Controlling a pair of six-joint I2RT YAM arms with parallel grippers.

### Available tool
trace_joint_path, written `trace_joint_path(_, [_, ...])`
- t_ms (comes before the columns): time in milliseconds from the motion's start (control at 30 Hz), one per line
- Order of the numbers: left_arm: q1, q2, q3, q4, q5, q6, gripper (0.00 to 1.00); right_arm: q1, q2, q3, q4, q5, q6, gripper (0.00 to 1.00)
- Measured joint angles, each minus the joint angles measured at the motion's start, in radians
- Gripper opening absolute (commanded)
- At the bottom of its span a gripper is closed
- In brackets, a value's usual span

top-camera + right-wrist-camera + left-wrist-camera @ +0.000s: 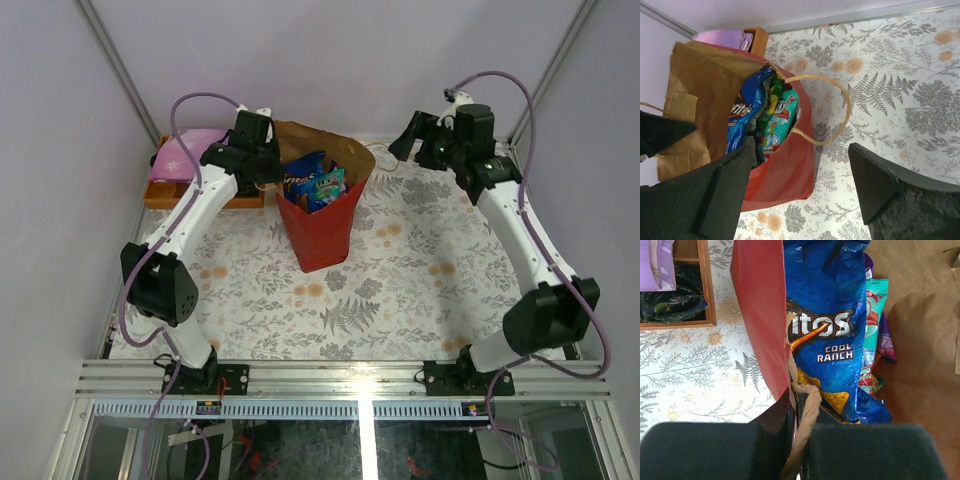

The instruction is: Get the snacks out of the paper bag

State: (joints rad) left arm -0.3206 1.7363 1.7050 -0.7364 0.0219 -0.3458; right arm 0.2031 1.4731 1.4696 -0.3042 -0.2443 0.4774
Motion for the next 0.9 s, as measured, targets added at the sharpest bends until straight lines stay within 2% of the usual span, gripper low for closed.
trace_joint_path(100, [-0.006, 0.004, 0.007, 0.000, -0.002, 0.001, 0.00, 0.032, 0.108, 0.092, -0.042, 0.000, -0.033, 0.83])
trace_joint_path(400, [-0.015, 0.010, 0.017, -0.003, -0.008, 0.005, 0.00, 0.159, 0.400, 0.296, -0.145, 0.018, -0.094, 0.73])
trace_joint_path(433, [-0.016, 0.010, 0.017, -0.004, -0.009, 0.006, 0.00, 0.164, 0.414, 0.303, -0.154, 0.020, -0.096, 0.68])
trace_joint_path(500, [-0.016, 0.010, 0.017, -0.006, -0.013, 0.008, 0.00, 0.172, 0.433, 0.306, -0.174, 0.027, -0.100, 0.34])
trace_joint_path(533, [-0.016, 0.010, 0.017, -0.006, -0.014, 0.008, 0.00, 0.172, 0.435, 0.306, -0.181, 0.027, -0.108, 0.21])
trace_joint_path(567, [-0.016, 0.010, 0.017, -0.006, -0.015, 0.008, 0.00, 0.175, 0.435, 0.306, -0.185, 0.027, -0.103, 0.12])
trace_joint_path(600, [-0.016, 0.010, 0.017, -0.007, -0.017, 0.008, 0.00, 0.177, 0.433, 0.306, -0.182, 0.027, -0.100, 0.09])
trace_joint_path(733, [-0.022, 0.011, 0.019, -0.009, -0.023, 0.008, 0.00, 0.197, 0.425, 0.306, -0.179, 0.043, -0.080, 0.06])
trace_joint_path(900, [-0.054, 0.025, 0.039, -0.023, -0.026, 0.019, 0.00, 0.283, 0.415, 0.319, -0.180, 0.092, -0.079, 0.07])
